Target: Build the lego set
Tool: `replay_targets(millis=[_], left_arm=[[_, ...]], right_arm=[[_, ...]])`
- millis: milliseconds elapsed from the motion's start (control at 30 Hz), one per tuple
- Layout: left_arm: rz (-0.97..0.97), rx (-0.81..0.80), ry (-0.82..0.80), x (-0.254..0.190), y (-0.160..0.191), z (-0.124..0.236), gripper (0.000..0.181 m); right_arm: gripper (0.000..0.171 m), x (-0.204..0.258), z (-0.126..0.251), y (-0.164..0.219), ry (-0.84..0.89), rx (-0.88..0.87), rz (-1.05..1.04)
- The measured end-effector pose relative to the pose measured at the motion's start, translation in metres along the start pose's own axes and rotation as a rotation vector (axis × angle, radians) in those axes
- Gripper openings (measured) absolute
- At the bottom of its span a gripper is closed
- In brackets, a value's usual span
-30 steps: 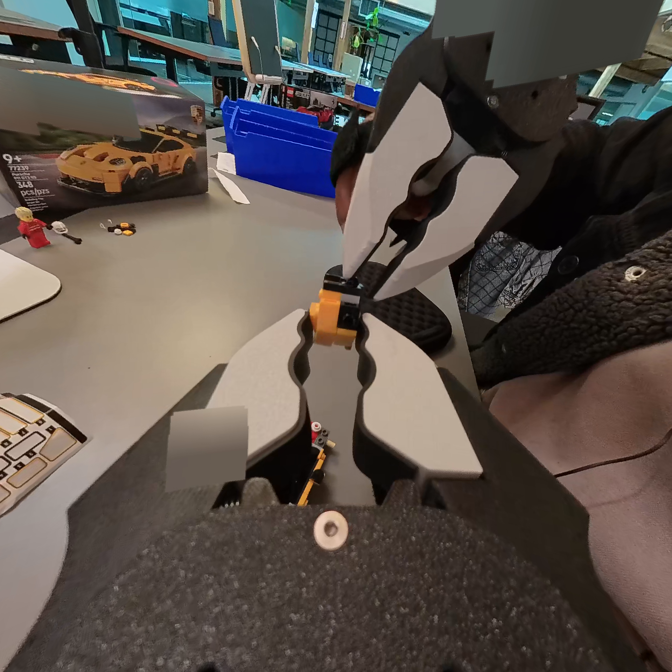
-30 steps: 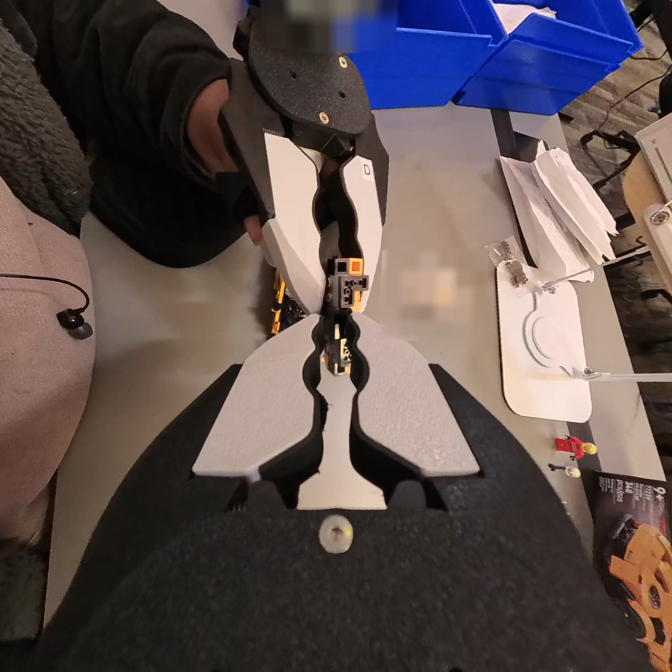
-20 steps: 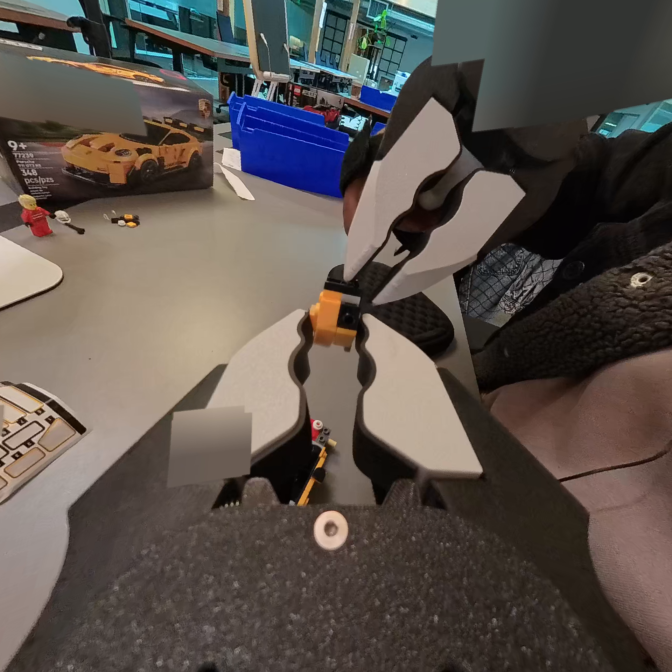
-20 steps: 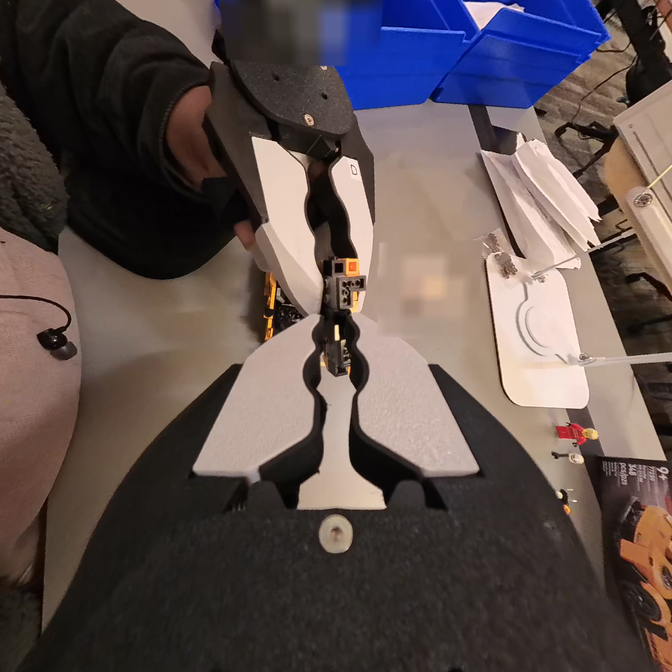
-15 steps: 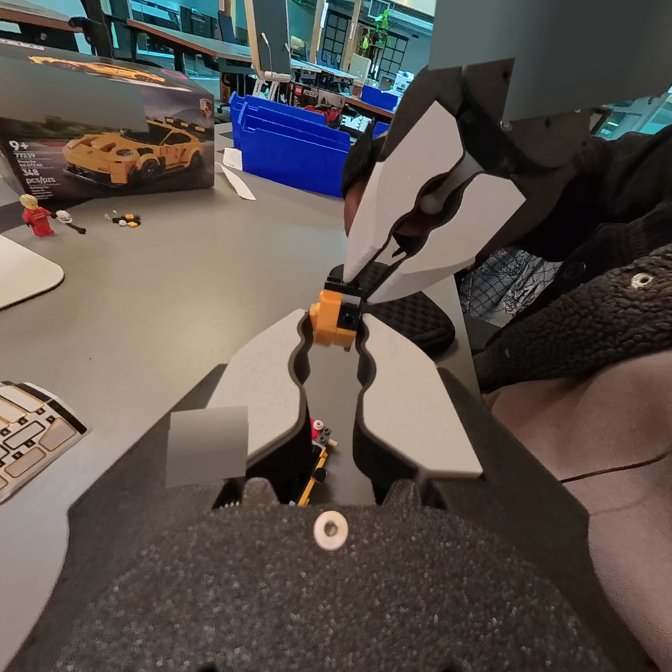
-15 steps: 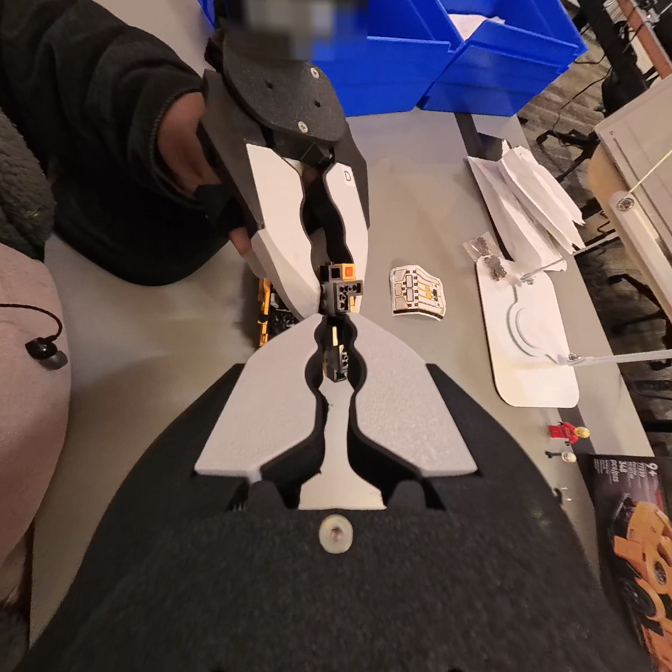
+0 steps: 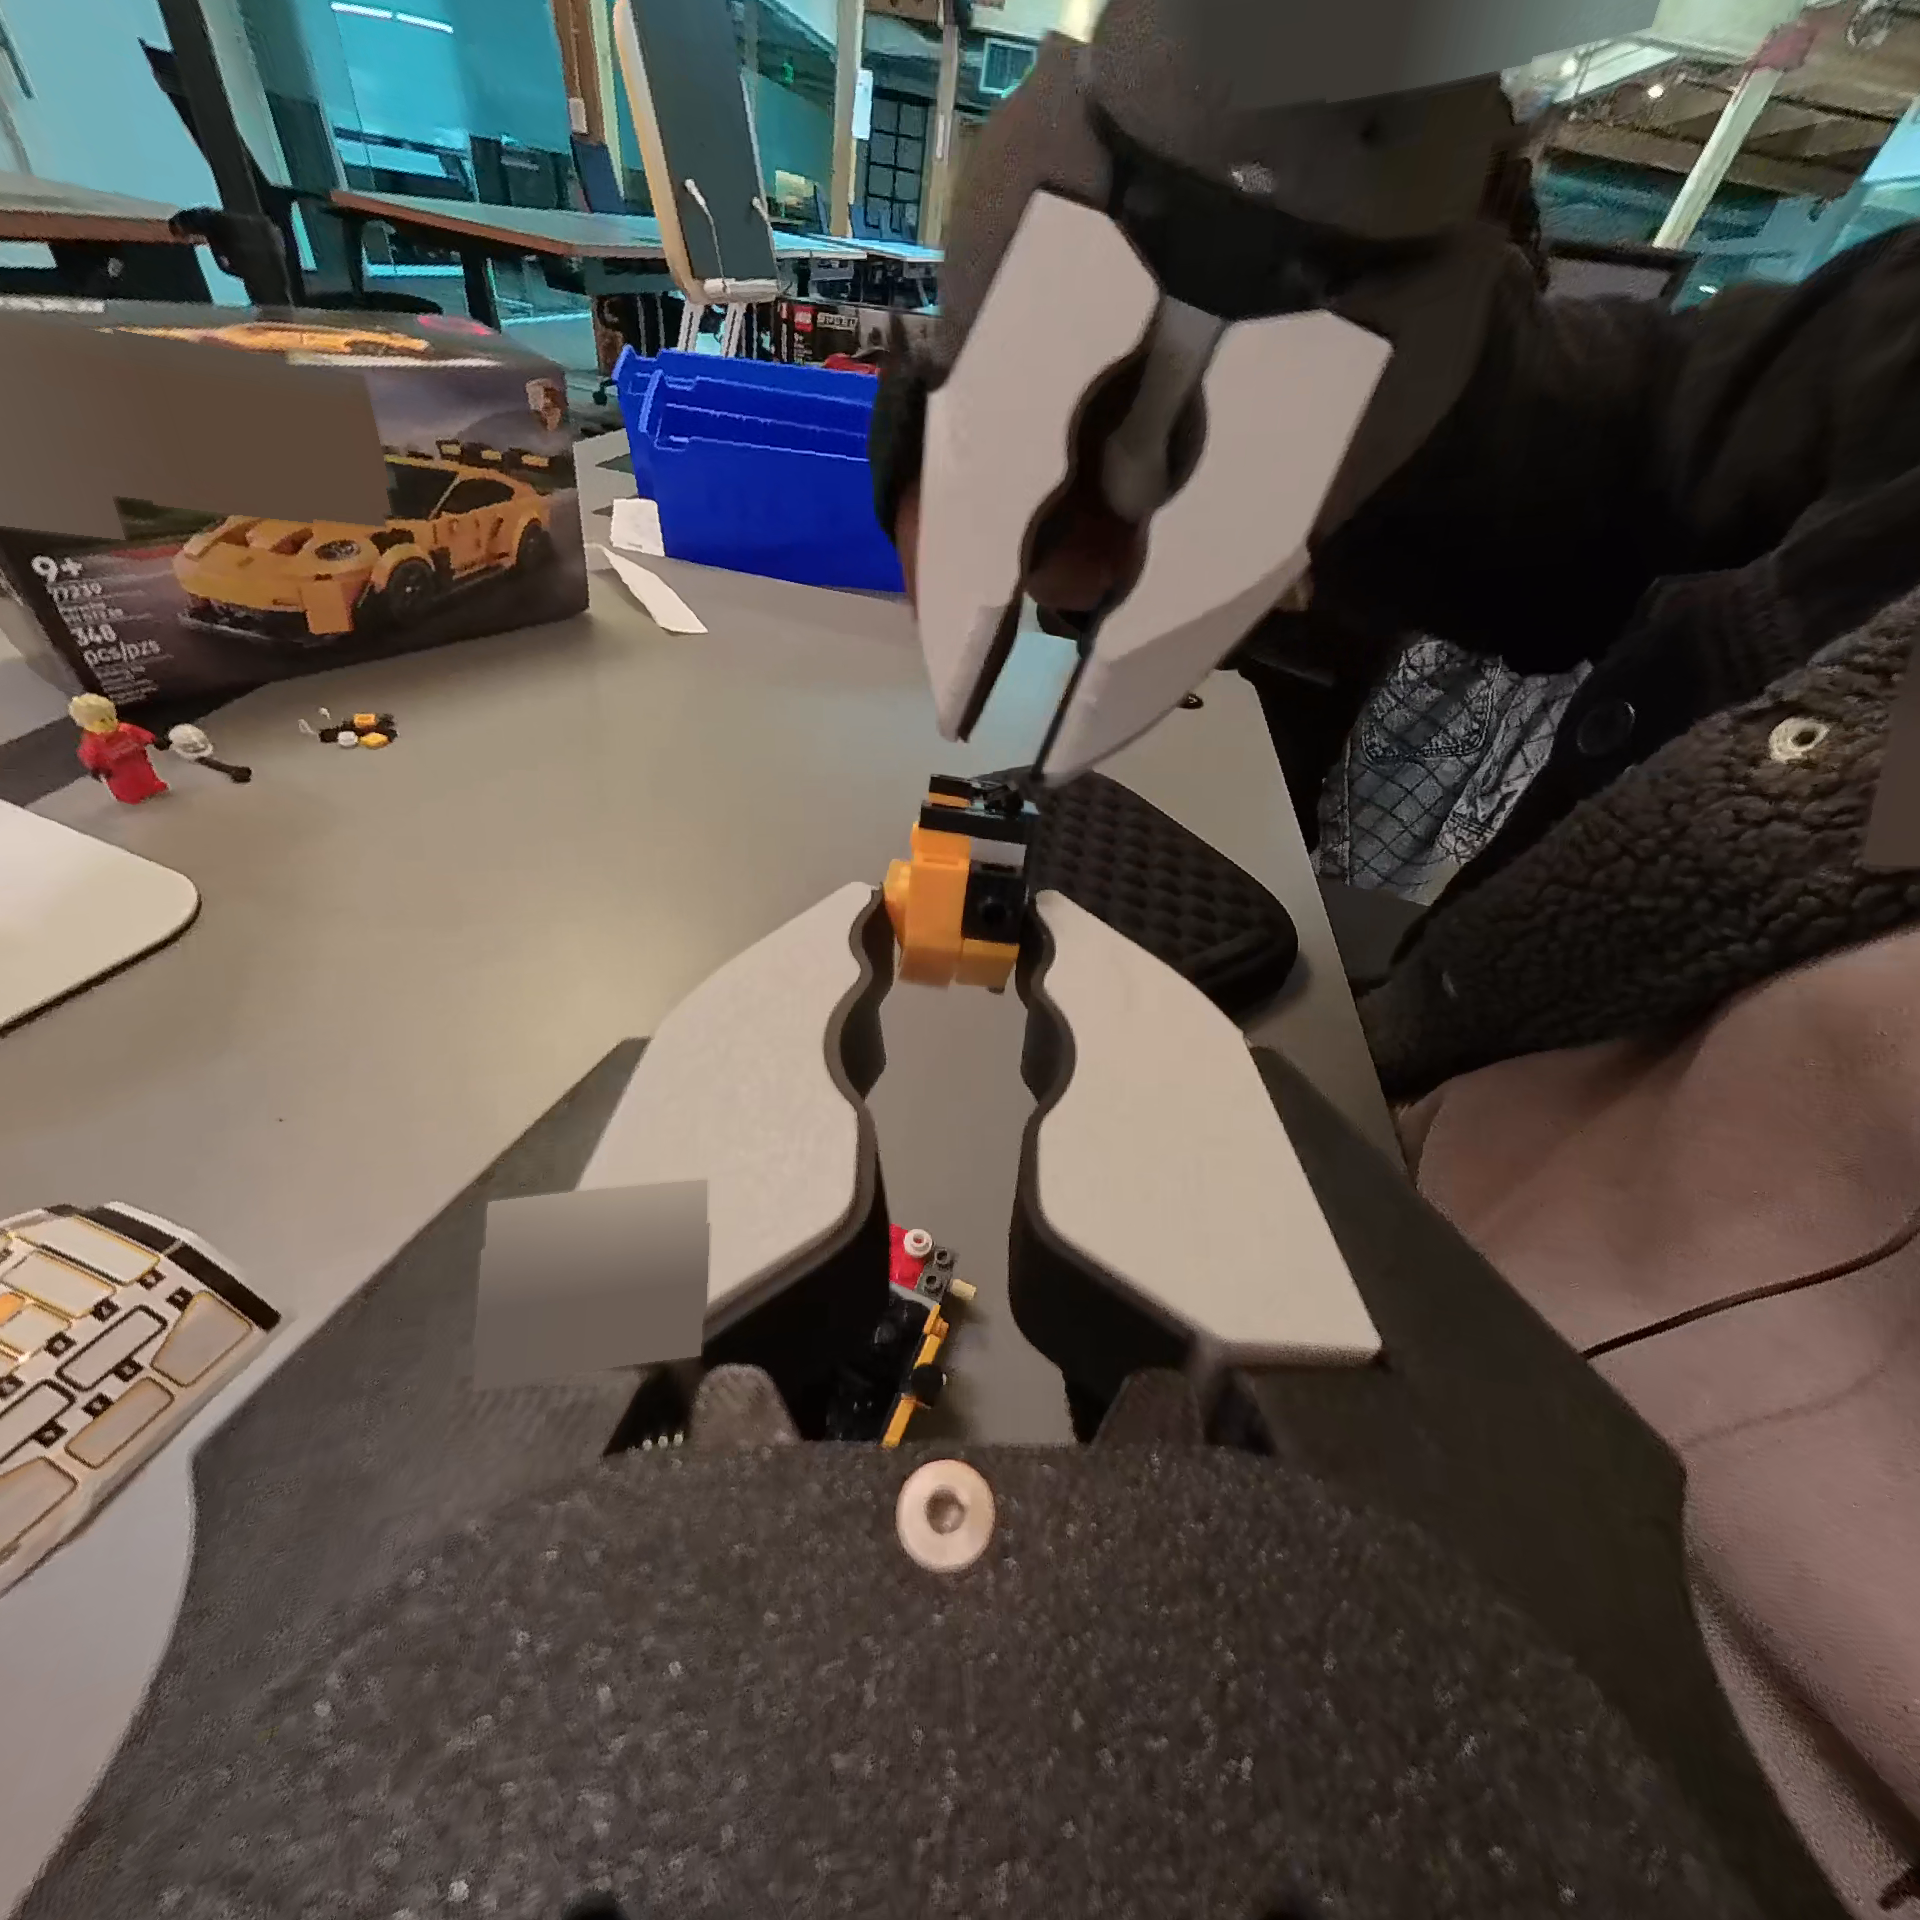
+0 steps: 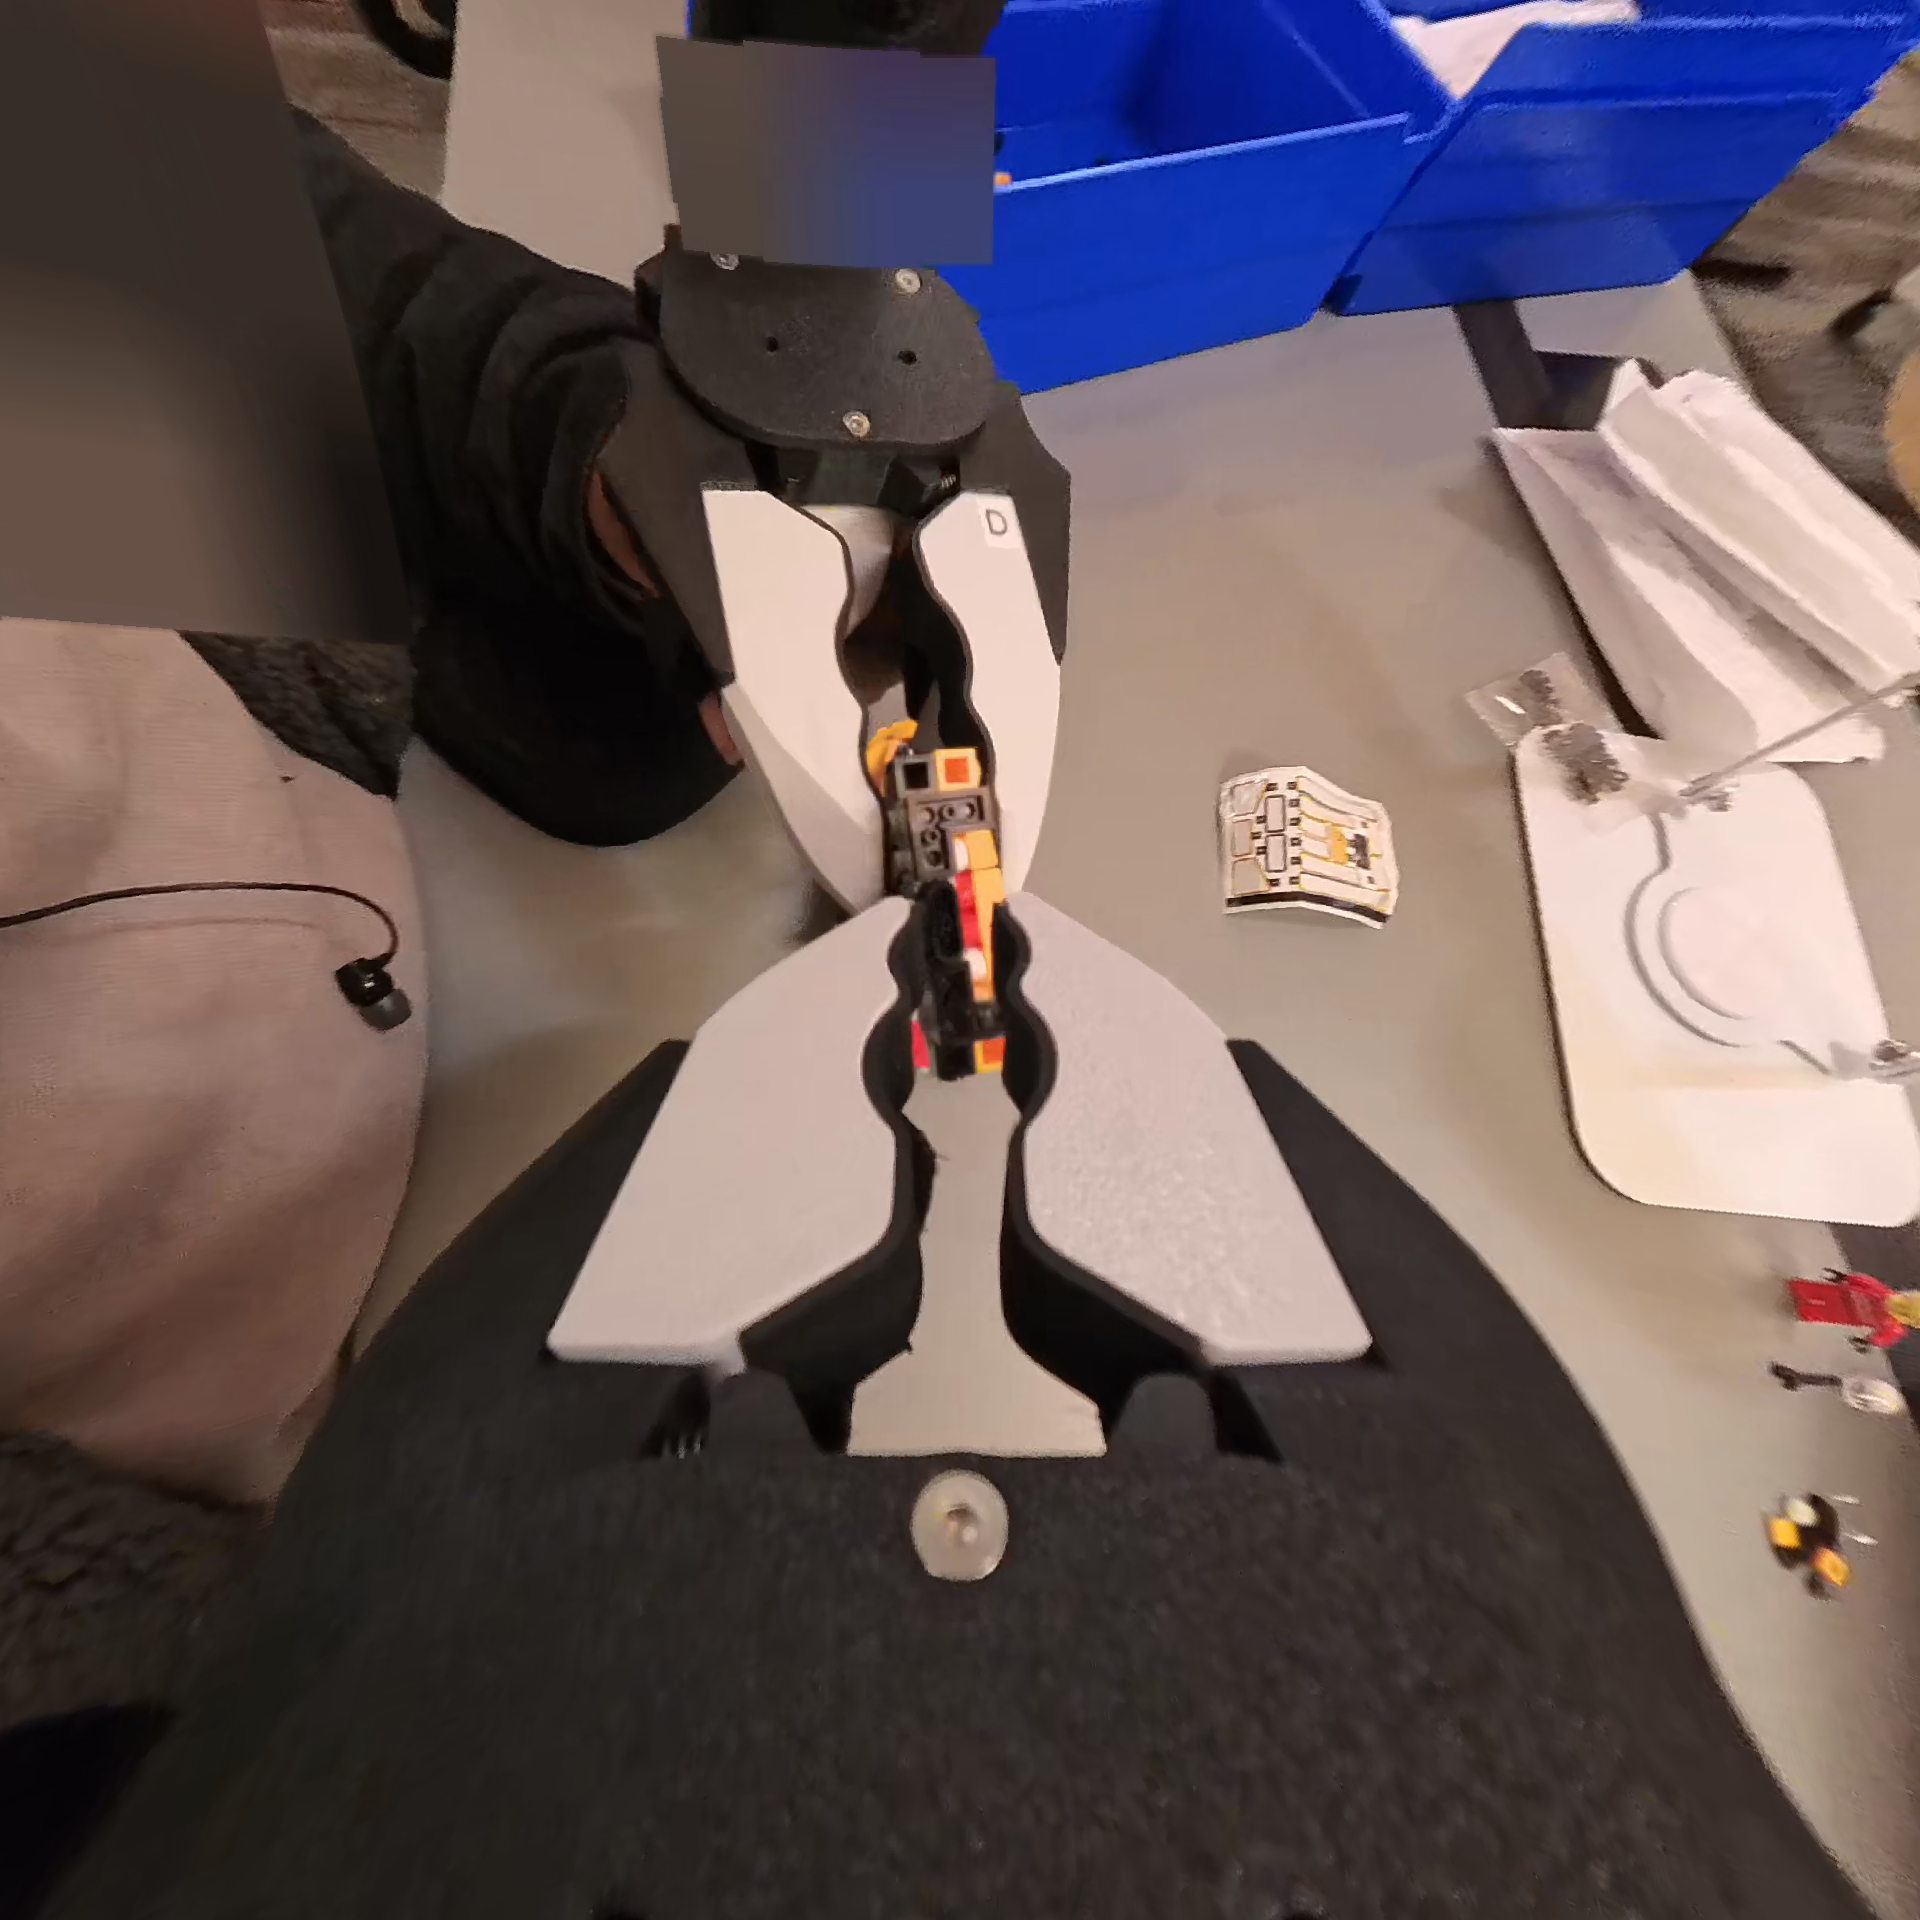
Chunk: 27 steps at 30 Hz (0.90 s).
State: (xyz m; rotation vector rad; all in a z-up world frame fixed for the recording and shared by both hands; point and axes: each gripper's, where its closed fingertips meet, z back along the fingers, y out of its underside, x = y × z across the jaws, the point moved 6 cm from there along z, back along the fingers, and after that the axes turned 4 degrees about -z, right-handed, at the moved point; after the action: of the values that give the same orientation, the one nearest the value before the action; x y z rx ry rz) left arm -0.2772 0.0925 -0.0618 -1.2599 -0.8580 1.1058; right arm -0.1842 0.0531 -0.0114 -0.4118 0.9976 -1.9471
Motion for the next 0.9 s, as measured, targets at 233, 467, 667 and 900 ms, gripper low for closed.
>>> replay_targets(millis=[233,467,667,900], left_arm=[[-0.145,-0.011,0.007,-0.009,-0.001,-0.002,0.023],[-0.227,0.006,0.009,-0.013,0.001,-0.004,0.023],[-0.225,0.007,0.006,-0.012,0.001,-0.003,0.023],[-0.213,0.016,0.011,-0.013,0.002,-0.004,0.023]], right_arm=[[0.012,0.000,-0.001,0.001,-0.224,0.090,-0.041],[0.008,0.003,-0.003,0.004,-0.330,0.164,-0.046],[0.008,0.003,-0.003,0.002,-0.293,0.186,-0.060],[0.008,0.006,-0.003,0.002,-0.284,0.222,-0.060]])
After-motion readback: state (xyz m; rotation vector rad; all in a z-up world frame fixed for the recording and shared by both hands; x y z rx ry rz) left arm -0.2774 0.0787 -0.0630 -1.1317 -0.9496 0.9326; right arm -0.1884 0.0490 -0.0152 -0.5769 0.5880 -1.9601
